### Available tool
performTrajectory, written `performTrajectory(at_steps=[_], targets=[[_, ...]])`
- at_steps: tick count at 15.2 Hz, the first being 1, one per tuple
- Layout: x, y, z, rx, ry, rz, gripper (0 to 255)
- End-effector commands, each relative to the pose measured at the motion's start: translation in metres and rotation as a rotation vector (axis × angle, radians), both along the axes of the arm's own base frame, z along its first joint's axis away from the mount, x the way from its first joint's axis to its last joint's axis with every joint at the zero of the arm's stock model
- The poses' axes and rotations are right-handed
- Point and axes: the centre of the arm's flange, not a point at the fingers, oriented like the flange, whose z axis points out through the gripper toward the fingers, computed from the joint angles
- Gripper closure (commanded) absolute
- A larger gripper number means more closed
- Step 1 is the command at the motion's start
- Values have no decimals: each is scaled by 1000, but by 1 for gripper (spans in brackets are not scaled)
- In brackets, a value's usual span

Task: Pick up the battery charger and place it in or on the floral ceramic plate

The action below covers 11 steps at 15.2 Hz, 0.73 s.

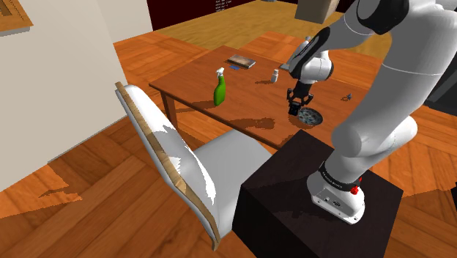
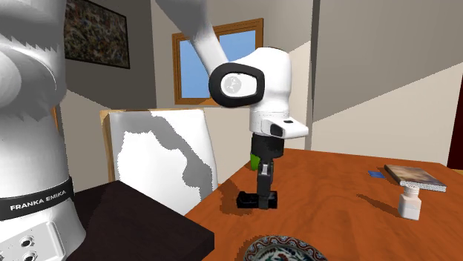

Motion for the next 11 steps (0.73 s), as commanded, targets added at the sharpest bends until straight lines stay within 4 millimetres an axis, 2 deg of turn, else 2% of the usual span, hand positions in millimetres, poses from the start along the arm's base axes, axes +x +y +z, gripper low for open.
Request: performTrajectory(at_steps=[1, 8, 11], targets=[[-16, -28, 2, 0, 0, 2, 255], [-67, -106, 3, 0, 0, 2, 255], [-67, -106, -13, 0, 0, 2, 255]])
